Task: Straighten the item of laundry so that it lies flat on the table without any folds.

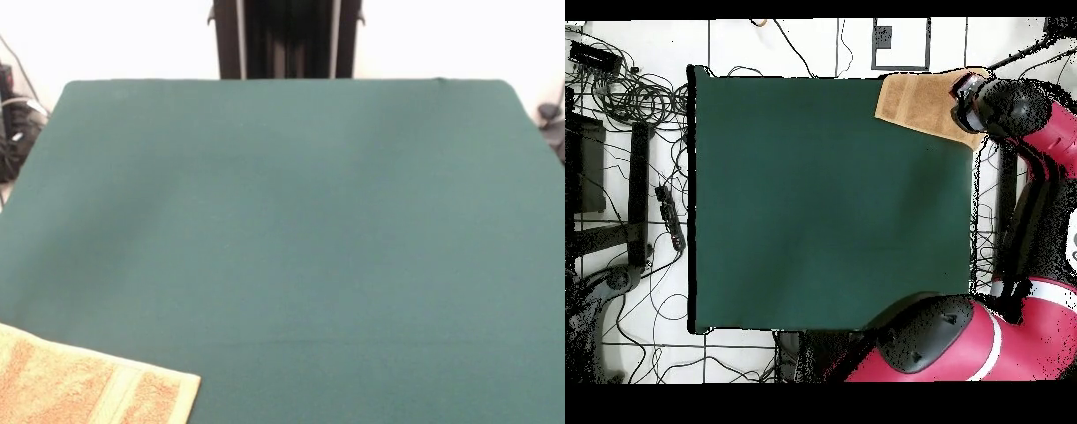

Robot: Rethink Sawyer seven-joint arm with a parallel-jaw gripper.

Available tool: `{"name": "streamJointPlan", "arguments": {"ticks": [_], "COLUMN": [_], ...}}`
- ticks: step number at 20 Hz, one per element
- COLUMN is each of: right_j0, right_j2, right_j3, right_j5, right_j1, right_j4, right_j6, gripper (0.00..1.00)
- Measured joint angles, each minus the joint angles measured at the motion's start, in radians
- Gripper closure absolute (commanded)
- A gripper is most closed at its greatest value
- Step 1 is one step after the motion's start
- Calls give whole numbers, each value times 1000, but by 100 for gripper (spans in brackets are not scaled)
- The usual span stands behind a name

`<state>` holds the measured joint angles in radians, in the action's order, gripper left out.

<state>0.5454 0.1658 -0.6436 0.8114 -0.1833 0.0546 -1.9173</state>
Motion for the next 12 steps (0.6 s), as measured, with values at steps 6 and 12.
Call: {"name": "streamJointPlan", "arguments": {"ticks": [6, 12], "right_j0": [52, 95], "right_j2": [44, 81], "right_j3": [39, 199], "right_j5": [107, 279], "right_j1": [3, 54], "right_j4": [-11, 3], "right_j6": [2, 7], "gripper": [0, 0]}}
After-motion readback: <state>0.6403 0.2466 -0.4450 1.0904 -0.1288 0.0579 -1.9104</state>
